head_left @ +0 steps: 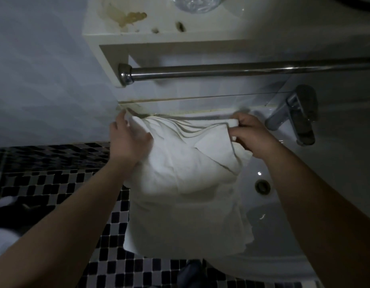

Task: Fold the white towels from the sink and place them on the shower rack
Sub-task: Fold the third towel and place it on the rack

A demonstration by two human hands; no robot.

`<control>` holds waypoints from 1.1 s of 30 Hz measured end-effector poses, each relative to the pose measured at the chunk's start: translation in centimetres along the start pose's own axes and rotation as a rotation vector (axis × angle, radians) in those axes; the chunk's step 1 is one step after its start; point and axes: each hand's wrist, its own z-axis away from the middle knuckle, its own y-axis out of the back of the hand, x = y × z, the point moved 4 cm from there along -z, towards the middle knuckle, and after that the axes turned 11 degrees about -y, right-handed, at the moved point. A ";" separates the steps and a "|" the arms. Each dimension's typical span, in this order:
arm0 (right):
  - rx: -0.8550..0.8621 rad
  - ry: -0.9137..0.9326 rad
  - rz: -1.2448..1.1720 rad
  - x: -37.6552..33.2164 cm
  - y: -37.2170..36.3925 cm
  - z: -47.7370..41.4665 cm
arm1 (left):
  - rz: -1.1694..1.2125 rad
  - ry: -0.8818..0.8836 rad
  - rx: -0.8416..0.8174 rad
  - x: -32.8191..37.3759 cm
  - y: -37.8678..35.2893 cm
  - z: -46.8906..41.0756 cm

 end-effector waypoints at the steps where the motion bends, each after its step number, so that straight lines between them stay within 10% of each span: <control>1: -0.003 0.023 0.115 -0.2 -0.2 0.1 | -0.035 -0.052 0.017 0.2 -0.2 0.5; 9: 0.138 0.024 1.155 -0.5 -0.3 -0.8 | -0.042 0.252 -0.214 -1.9 -1.6 1.4; 14: 0.538 0.179 0.534 -2.3 1.1 -1.7 | 0.129 0.198 -0.122 -3.1 -0.4 1.0; 21: 0.710 0.177 0.525 1.8 1.1 -0.8 | 0.458 0.341 -0.134 -4.2 -0.5 2.2; 33: 0.114 -0.005 0.552 7.0 -3.0 3.9 | 0.736 0.156 -0.328 -5.1 -0.4 10.4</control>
